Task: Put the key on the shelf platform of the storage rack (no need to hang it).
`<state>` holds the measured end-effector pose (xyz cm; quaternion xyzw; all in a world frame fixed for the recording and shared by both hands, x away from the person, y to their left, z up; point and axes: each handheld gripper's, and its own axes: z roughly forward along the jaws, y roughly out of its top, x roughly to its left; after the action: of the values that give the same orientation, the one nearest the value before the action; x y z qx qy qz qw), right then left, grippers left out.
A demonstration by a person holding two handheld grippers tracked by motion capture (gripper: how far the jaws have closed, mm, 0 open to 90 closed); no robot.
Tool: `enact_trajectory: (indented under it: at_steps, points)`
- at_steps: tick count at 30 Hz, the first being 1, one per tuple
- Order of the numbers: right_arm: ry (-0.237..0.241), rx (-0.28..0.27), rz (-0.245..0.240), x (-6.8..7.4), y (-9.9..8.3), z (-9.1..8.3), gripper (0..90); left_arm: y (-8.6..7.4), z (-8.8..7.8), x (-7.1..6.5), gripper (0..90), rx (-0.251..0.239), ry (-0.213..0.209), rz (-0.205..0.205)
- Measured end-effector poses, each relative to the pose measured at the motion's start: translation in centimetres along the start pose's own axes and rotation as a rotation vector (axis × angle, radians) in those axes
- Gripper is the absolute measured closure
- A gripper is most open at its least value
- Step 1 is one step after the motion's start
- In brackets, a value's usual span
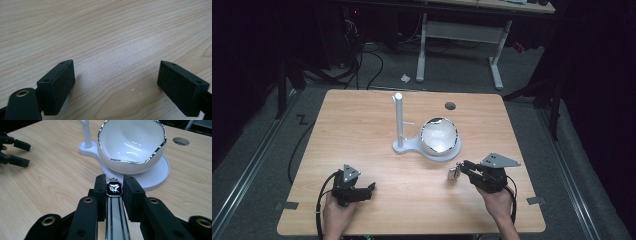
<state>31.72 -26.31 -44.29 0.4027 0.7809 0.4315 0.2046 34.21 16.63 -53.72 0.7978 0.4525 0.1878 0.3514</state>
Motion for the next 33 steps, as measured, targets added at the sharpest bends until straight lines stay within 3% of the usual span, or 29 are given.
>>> enact_trajectory:
  at_steps: [8,33]
  points:
    - [0.011,-0.032,0.014,-0.1,0.7,-0.6,74.3,0.0,0.0,0.0,15.0,0.001,0.0,0.001]
    - [0.032,-0.063,-0.014,-0.9,4.5,-1.6,74.3,0.0,0.0,0.0,15.0,0.001,0.0,0.001]
